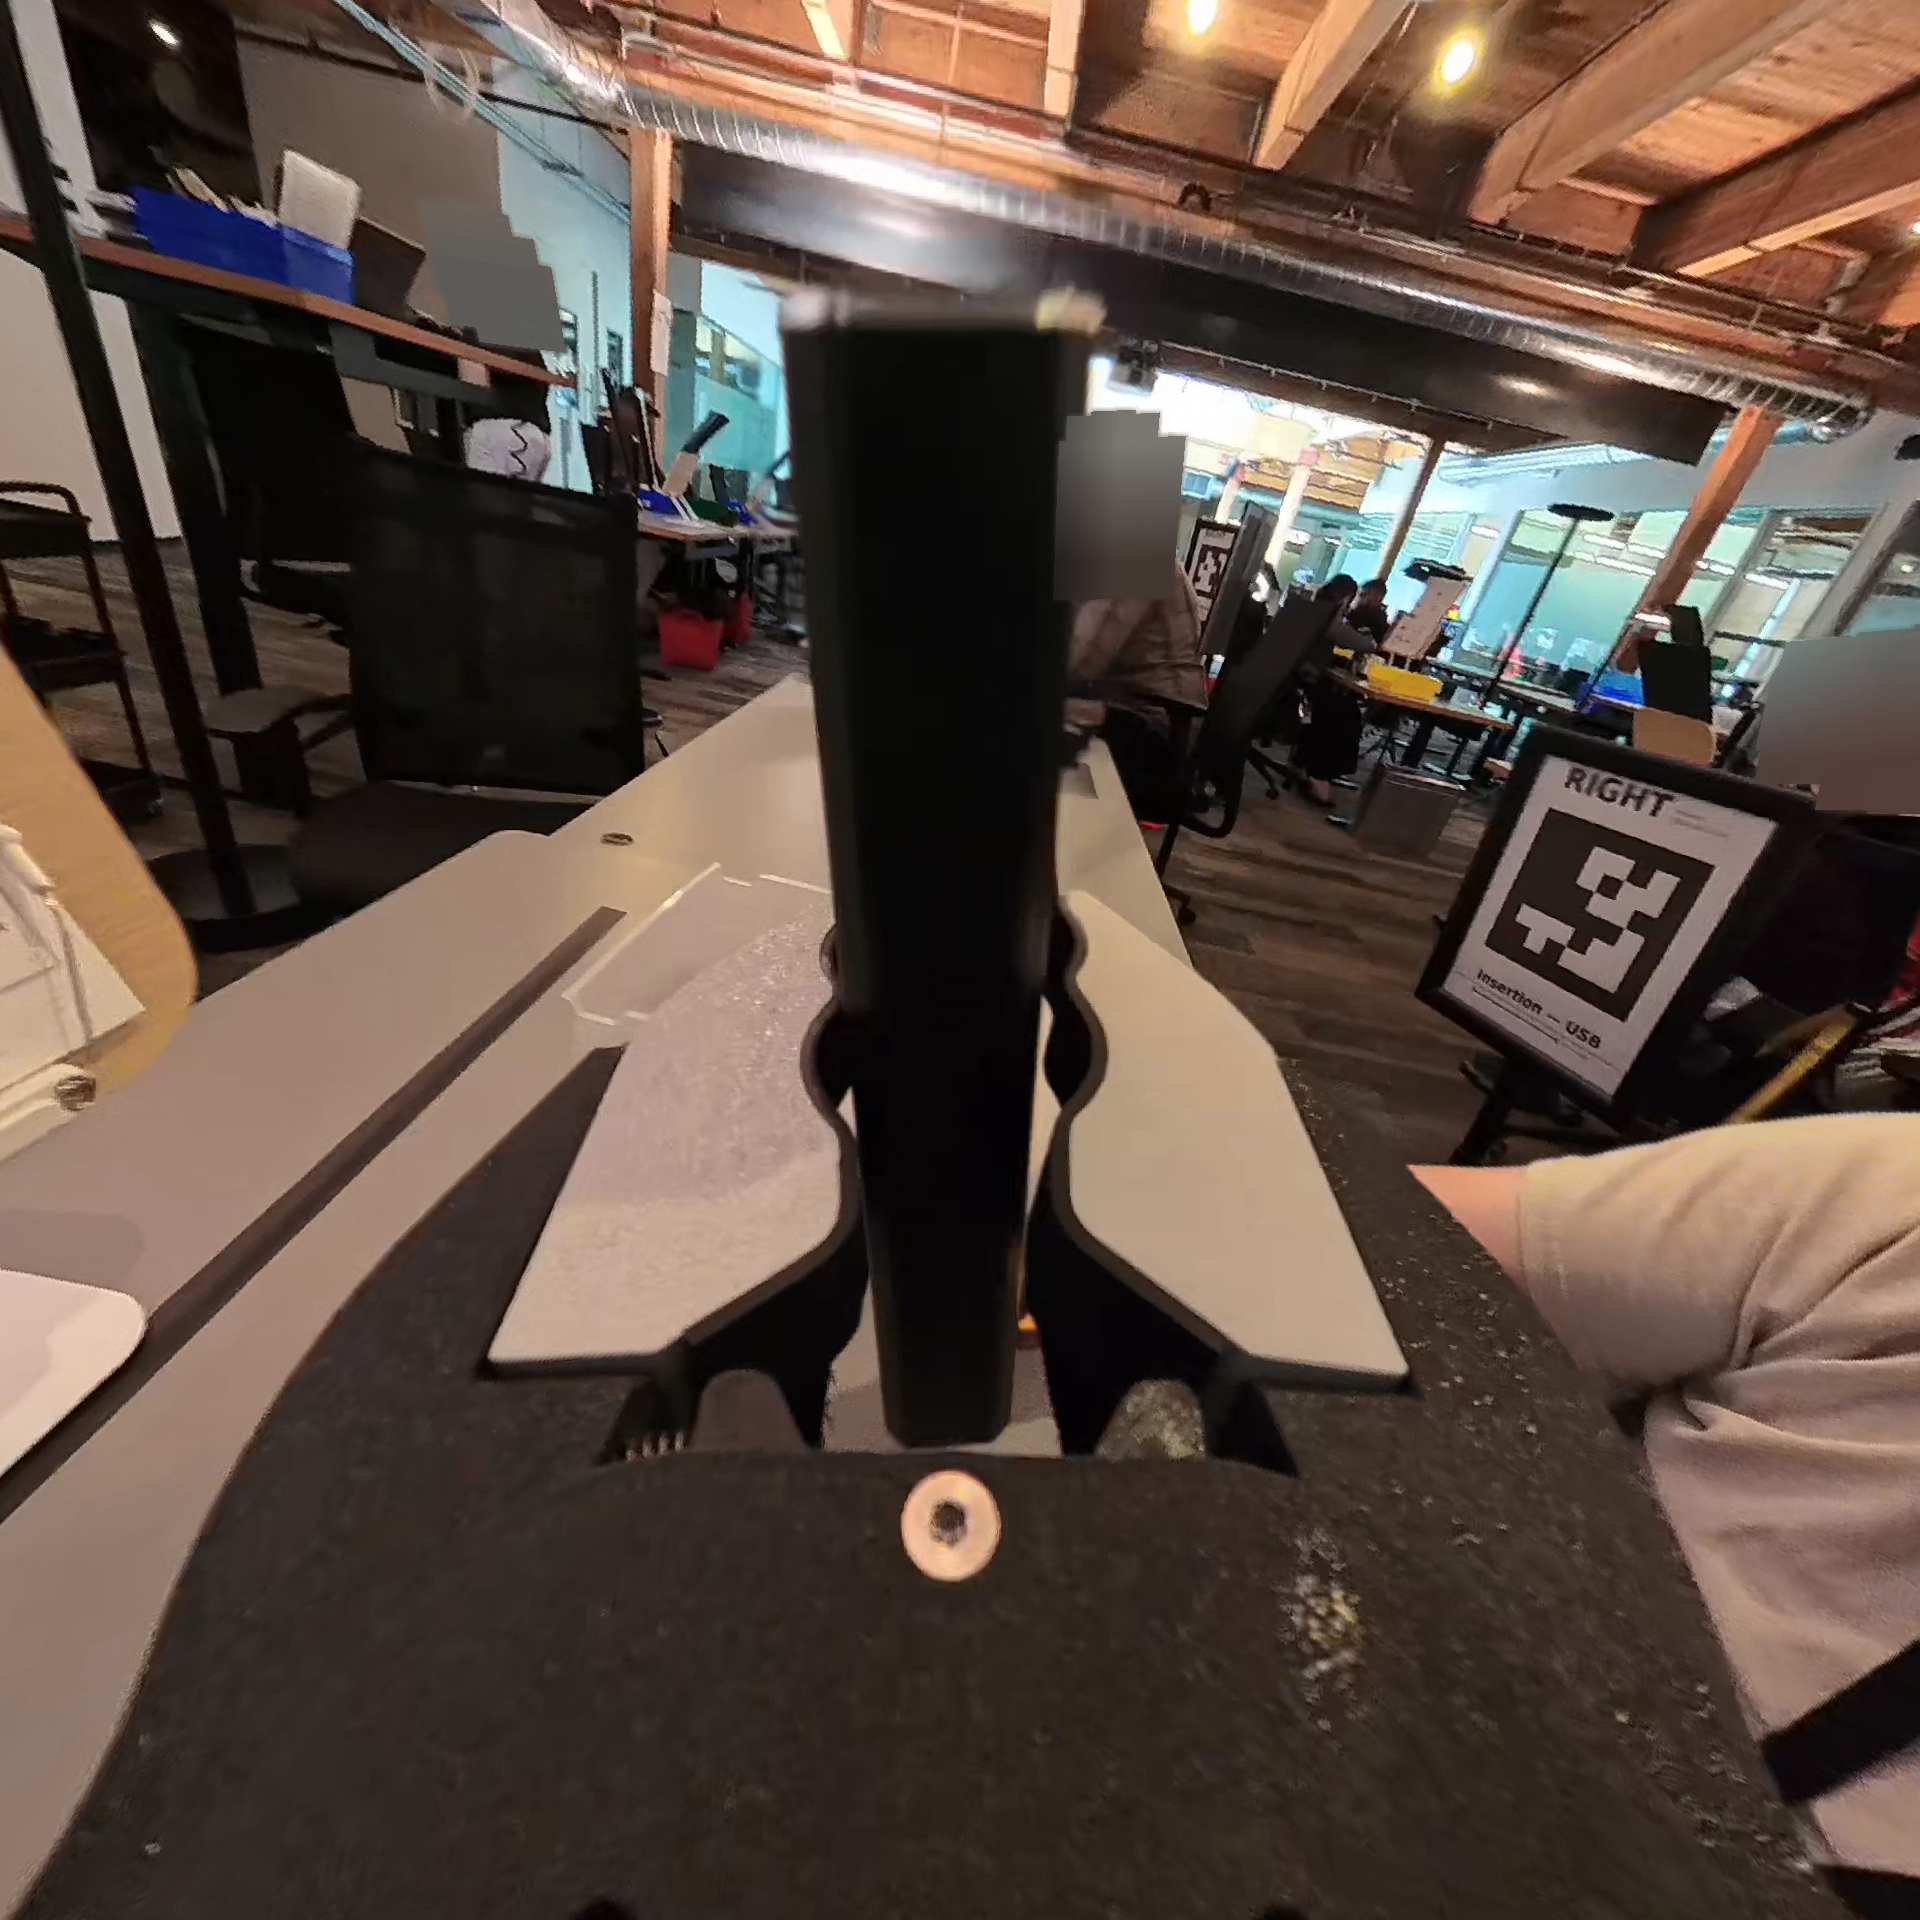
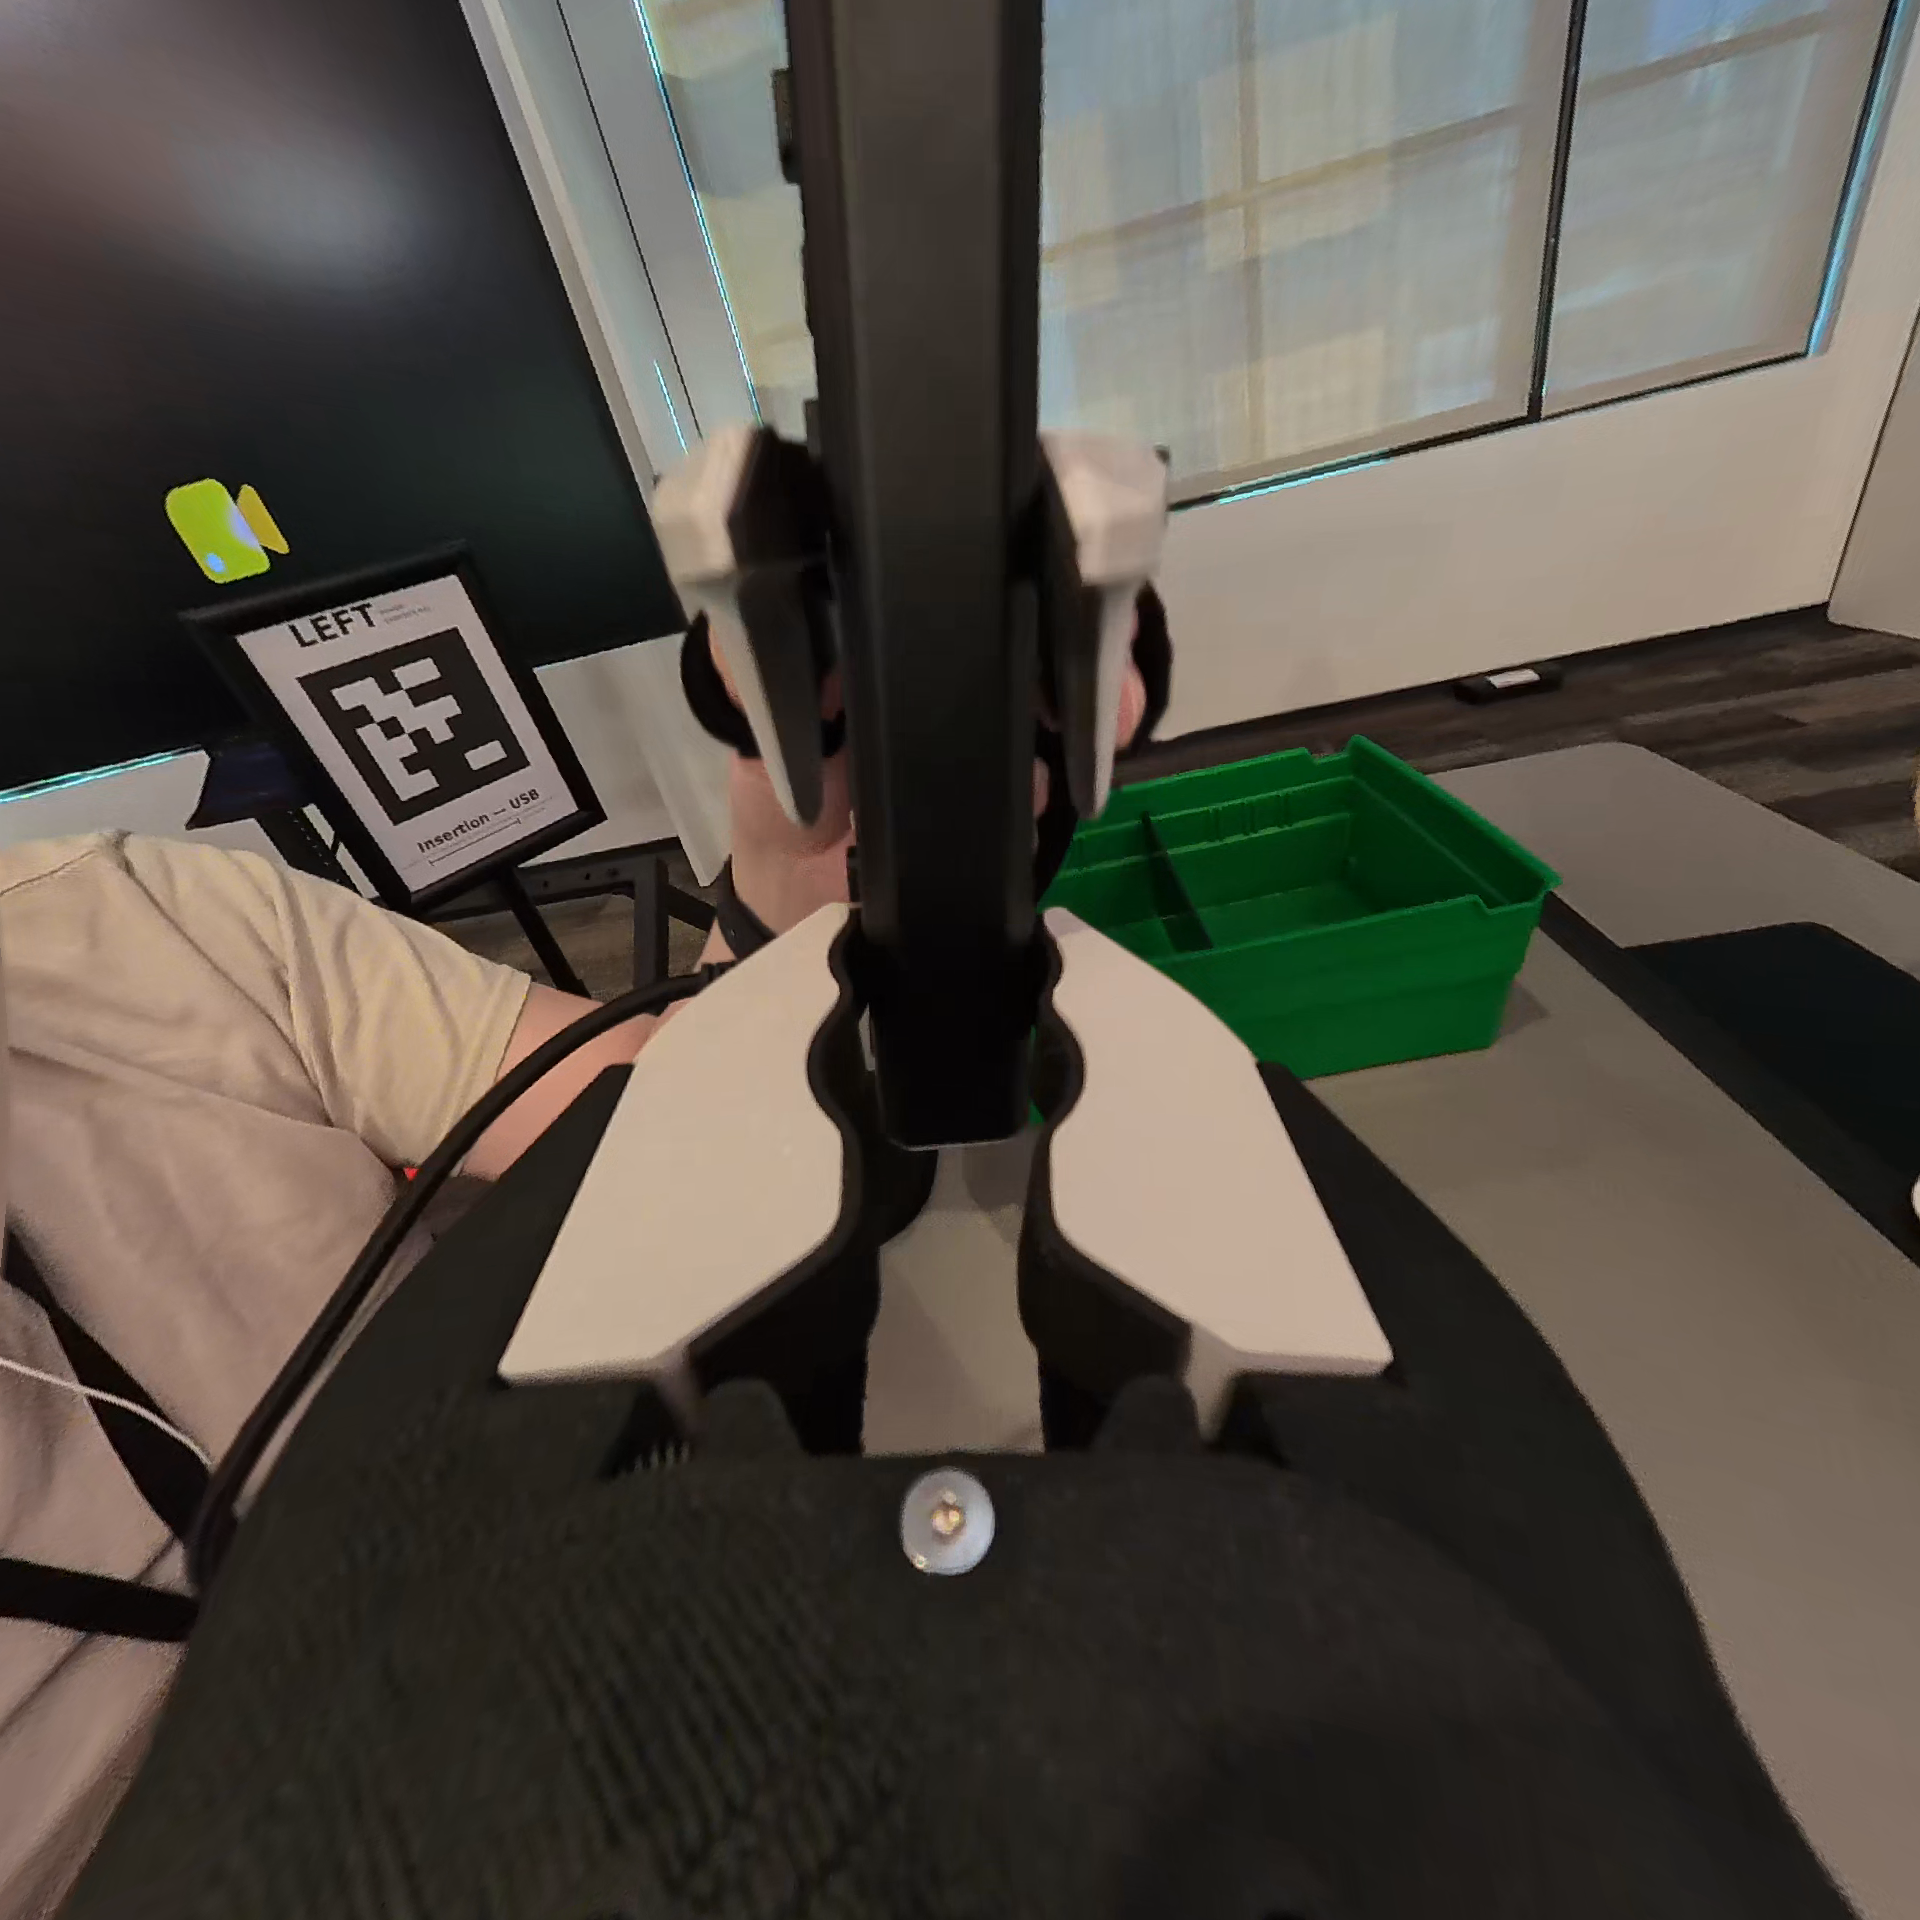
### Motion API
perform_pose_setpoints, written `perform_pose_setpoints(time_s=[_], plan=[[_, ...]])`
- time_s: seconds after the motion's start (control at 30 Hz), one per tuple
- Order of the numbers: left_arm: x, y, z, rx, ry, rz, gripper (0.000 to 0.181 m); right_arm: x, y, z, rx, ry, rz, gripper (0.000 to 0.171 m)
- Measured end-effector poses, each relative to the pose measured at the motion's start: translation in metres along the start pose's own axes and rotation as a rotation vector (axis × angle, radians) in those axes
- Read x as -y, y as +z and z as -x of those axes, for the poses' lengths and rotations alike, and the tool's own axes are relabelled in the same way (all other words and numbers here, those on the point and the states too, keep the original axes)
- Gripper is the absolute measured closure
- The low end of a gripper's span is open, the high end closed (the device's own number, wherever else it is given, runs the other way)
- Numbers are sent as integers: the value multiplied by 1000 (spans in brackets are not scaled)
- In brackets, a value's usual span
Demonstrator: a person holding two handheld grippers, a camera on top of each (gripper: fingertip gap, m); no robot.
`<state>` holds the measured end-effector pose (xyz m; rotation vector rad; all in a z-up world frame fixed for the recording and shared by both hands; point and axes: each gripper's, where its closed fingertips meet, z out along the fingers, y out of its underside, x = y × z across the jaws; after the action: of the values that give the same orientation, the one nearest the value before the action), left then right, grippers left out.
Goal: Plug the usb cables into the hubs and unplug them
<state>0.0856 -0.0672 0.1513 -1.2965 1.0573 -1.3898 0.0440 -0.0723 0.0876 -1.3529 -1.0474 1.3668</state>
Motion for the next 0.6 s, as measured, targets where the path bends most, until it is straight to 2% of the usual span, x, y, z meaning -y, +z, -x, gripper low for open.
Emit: perform_pose_setpoints(time_s=[0.1,0.2,0.27,0.33,0.4,0.43,0.5,0.6], plan=[[8,-16,10,79,45,-15,146,-1,-7,-5,-6,25,-5,142],[5,-29,16,133,89,48,143,2,-14,-7,17,85,-21,143],[7,-39,22,186,130,66,141,-2,-21,-8,17,105,32,143],[17,-49,26,232,124,5,136,-7,-29,-8,4,88,85,143],[21,-49,20,165,49,-56,132,-7,-35,-7,2,60,97,143],[13,-45,16,101,5,-24,135,-7,-36,-6,5,56,103,143],[-12,-38,15,9,-84,111,151,-14,-39,-6,-1,46,159,143],[-32,-39,19,-61,-119,200,151,-19,-46,-12,-45,44,196,143]])
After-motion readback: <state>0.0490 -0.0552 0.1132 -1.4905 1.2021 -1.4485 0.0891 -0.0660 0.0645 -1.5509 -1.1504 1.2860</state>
